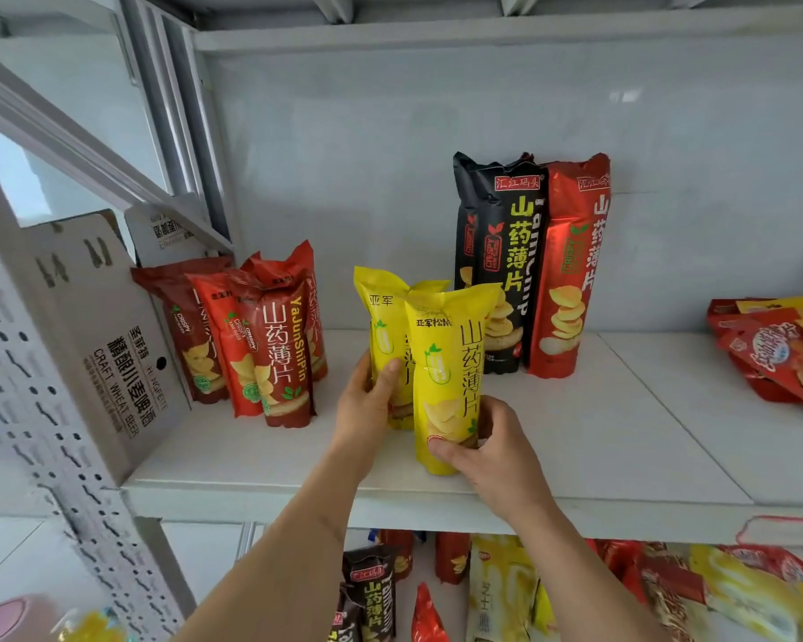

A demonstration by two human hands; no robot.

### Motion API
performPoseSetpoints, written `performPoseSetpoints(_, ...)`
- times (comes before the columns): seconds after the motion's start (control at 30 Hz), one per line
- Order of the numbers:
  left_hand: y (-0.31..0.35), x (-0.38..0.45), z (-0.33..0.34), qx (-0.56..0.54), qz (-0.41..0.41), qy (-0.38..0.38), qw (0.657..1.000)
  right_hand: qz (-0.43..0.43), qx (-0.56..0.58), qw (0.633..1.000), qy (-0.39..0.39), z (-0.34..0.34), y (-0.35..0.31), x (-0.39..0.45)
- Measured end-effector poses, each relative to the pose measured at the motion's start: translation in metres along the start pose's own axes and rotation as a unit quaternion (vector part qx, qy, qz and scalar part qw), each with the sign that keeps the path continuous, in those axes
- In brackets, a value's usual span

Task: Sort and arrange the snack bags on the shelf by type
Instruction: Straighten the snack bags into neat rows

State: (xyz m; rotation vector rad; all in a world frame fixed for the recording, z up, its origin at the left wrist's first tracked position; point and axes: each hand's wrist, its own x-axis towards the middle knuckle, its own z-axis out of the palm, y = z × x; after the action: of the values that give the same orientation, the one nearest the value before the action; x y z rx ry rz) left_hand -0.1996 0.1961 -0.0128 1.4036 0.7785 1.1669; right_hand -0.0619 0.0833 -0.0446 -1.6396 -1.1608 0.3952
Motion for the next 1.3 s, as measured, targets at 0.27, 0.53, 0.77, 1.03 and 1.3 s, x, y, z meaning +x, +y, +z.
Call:
performPoseSetpoints(0.27,-0.003,-0.018,-0.001,0.083,0.125,-0.029,0.988,-0.026,-0.027,0.999,0.000,0.011,-0.004,0.004)
performPoseSetpoints(0.53,-0.014,-0.012,0.003,0.053,0.106,-0.085,0.989,-0.066,-0.041,0.994,-0.082,0.001,0.005,0.010)
performPoseSetpoints(0.77,-0.013,0.005,0.003,0.071,0.068,-0.112,0.989,-0.076,-0.019,0.992,-0.098,0.006,0.008,0.026)
performPoseSetpoints(1.03,-0.005,0.036,0.011,0.043,0.043,-0.148,0.987,-0.025,0.002,0.996,-0.081,0.017,0.004,0.055)
performPoseSetpoints(1.3,-0.027,0.097,0.012,0.051,0.035,-0.146,0.987,-0.012,-0.003,0.998,-0.057,0.034,0.008,0.106)
